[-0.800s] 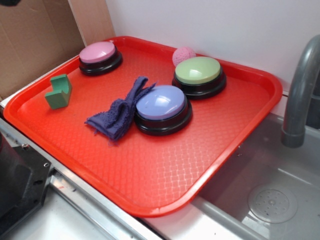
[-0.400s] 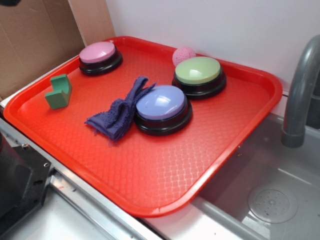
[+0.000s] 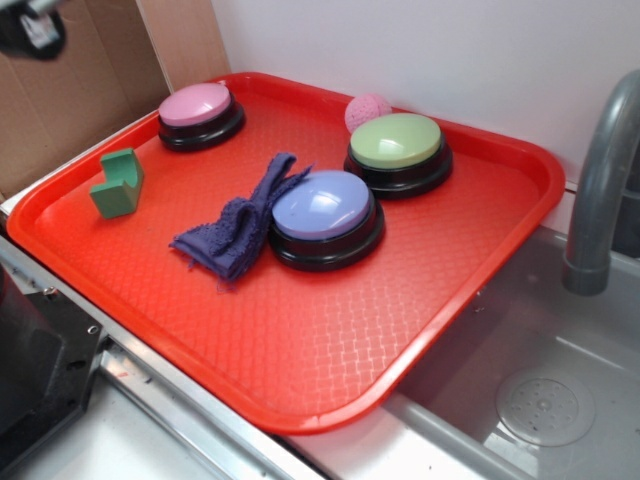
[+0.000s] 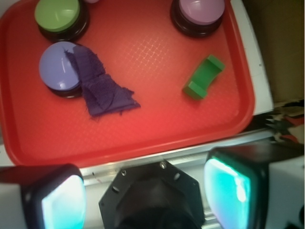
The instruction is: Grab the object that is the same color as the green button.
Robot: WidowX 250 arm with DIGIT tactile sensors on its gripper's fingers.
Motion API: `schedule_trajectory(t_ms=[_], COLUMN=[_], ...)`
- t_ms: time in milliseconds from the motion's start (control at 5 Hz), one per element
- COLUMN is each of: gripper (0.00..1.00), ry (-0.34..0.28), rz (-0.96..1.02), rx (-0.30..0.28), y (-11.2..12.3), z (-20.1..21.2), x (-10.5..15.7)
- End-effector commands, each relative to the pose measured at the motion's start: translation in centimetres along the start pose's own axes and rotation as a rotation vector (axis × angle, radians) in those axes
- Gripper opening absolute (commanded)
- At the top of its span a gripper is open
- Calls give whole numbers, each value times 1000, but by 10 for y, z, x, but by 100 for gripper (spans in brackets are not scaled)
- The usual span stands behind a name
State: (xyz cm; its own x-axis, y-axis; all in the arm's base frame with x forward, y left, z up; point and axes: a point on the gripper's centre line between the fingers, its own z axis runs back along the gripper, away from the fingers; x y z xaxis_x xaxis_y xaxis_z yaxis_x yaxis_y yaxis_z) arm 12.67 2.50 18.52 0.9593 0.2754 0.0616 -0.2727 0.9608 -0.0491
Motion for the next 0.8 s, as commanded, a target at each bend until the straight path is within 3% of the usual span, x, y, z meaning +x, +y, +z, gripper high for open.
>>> schedule_trajectory(t_ms=[0, 200, 600], gripper=[100, 100, 100], ry=[-41, -61, -79], rz=[311, 458, 583], rx=[48, 79, 122], y=[54, 74, 87], z=[-63, -93, -139], x=[24, 27, 40])
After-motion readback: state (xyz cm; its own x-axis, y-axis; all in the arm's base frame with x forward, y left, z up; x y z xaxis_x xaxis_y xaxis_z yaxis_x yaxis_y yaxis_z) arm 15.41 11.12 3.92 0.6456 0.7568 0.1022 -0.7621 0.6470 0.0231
